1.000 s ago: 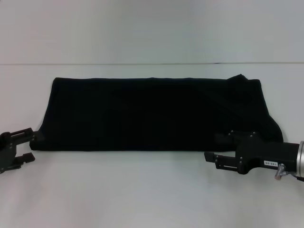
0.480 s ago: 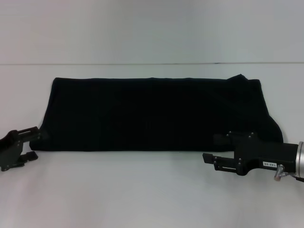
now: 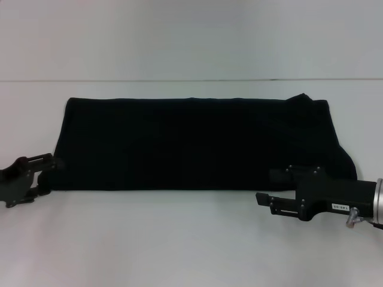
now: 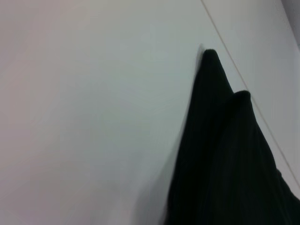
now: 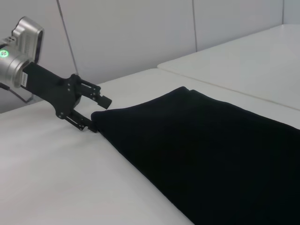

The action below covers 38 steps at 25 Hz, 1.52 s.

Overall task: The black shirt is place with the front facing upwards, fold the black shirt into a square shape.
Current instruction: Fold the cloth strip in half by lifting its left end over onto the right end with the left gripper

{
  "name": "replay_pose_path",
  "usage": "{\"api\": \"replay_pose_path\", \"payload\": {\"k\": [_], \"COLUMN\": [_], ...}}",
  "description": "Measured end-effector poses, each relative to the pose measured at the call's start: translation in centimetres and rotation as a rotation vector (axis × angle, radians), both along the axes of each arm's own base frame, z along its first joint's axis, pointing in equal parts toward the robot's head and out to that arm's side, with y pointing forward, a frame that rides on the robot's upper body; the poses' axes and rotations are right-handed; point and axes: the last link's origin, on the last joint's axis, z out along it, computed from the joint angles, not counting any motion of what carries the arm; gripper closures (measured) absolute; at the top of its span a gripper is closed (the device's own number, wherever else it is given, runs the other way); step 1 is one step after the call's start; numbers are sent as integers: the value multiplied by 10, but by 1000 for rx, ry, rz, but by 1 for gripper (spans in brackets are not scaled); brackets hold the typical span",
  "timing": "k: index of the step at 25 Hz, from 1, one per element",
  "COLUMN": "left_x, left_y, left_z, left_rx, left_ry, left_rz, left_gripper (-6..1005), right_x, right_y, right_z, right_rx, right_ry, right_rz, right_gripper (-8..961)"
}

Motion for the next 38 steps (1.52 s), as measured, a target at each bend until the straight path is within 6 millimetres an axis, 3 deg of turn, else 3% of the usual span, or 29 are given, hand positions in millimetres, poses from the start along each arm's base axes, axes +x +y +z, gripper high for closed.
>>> {"api": "replay_pose_path", "payload": {"k": [13,32,37,38], "left_x": [10,11,9,5], "left_y": [13,17,17,15], "left_z": [-12,-11,-4,7], "left_rx": [-54,-32,7,35], "left_ry": [80,80,66,60], "left_rz": [-47,-40,-29,-22], "left_gripper": [260,968,971,972], "right_x": [0,-2,1,2], "right_y": [-3,-4,-2,-2], "right_z": [0,-1,5,7], "right_rx": [-13,-27,-12,-8], "right_ry": [7,-2,-15,-19], "right_rz": [5,24,28,28], "right_gripper": [236,237,237,237]}}
